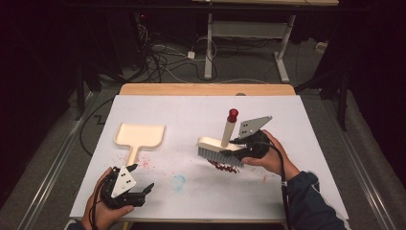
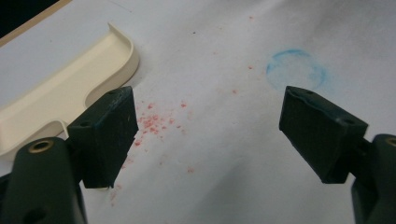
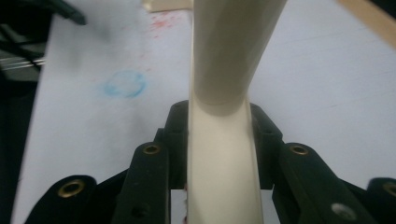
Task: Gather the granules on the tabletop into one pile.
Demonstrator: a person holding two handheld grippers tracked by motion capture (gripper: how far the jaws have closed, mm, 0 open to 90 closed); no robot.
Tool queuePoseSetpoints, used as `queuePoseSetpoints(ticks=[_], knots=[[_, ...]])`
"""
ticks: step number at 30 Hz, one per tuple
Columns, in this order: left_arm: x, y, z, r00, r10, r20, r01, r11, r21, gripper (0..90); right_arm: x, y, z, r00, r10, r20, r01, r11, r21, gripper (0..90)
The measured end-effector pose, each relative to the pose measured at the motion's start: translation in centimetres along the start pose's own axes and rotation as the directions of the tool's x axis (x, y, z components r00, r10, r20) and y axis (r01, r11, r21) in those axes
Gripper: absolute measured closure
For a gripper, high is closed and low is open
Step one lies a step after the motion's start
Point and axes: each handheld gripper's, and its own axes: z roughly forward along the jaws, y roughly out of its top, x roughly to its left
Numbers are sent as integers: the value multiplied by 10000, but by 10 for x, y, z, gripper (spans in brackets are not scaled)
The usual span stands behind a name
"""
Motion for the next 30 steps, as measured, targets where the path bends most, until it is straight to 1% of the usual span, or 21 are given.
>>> queuePoseSetpoints(ticks=[3, 4, 6, 8, 11, 12, 14, 15, 16, 18, 20, 21, 22, 23, 25, 26, 27, 28, 29, 30], knots=[[0, 0, 0, 10000, -18, -11, 18, 10000, -7, 186, -7, 8, 5, 9970, 16, 779, -11, 10000, -67, 672], [0, 0, 0, 10000, -19, -3, 19, 10000, 8, 186, -9, 11, 8, 9939, -123, 1100, 128, 9999, -43, 672], [1, 0, 1, 10000, -33, -15, 33, 10000, 24, 186, -15, 14, 16, 9847, -430, 1689, 400, 9990, 213, 672], [0, 0, 1, 10000, -38, -8, 38, 10000, 13, 186, -20, 16, 26, 9726, -891, 2147, 783, 9952, 582, 672], [0, -1, 1, 10000, -5, -25, 5, 10000, 47, 186, -29, 12, 42, 9600, -1331, 2462, 1147, 9895, 878, 672], [1, -1, 1, 10000, -22, -7, 22, 10000, 47, 186, -32, 11, 47, 9565, -1390, 2563, 1175, 9883, 974, 672], [1, -1, 2, 10000, 3, -21, -3, 10000, 73, 186, -35, 6, 55, 9521, -1523, 2652, 1282, 9861, 1061, 672], [0, -1, 2, 10000, 11, -15, -11, 10000, 73, 186, -35, 4, 59, 9507, -1559, 2682, 1318, 9856, 1058, 672], [0, -1, 2, 10000, 16, -9, -16, 10000, 70, 186, -35, 2, 62, 9514, -1615, 2622, 1371, 9846, 1087, 672], [0, -1, 2, 10000, 19, 2, -19, 10000, 68, 186, -33, 0, 64, 9622, -1514, 2263, 1365, 9874, 799, 672], [0, -1, 2, 10000, -1, 18, 1, 10000, 64, 186, -27, -4, 65, 9601, -1741, 2188, 1614, 9840, 750, 672], [0, -1, 2, 10000, 13, 10, -13, 10000, 73, 186, -24, -6, 66, 9626, -1828, 1999, 1719, 9826, 709, 672], [0, -1, 2, 10000, 20, 12, -20, 10000, 84, 186, -20, -9, 66, 9626, -1922, 1912, 1821, 9808, 692, 671], [0, -1, 2, 10000, 18, 8, -18, 10000, 80, 186, -16, -12, 66, 9590, -2113, 1888, 2016, 9770, 692, 669], [0, -1, 2, 10000, 35, 24, -35, 10000, 87, 186, -8, -18, 65, 9586, -2269, 1724, 2174, 9734, 721, 666], [-1, -1, 2, 10000, 43, 20, -43, 9999, 91, 186, -5, -21, 63, 9562, -2397, 1678, 2310, 9704, 698, 665], [-1, -1, 2, 10000, 26, 30, -26, 10000, 83, 186, -2, -23, 60, 9579, -2361, 1635, 2282, 9714, 657, 665], [-1, -1, 2, 10000, 16, 39, -16, 10000, 73, 186, 0, -25, 57, 9600, -2367, 1498, 2316, 9715, 510, 666], [-1, 0, 2, 10000, 30, 37, -30, 10000, 78, 186, 1, -27, 53, 9602, -2436, 1366, 2405, 9699, 386, 666], [-1, 0, 2, 10000, 40, 40, -40, 10000, 82, 186, 3, -29, 49, 9602, -2453, 1334, 2433, 9694, 315, 667]])
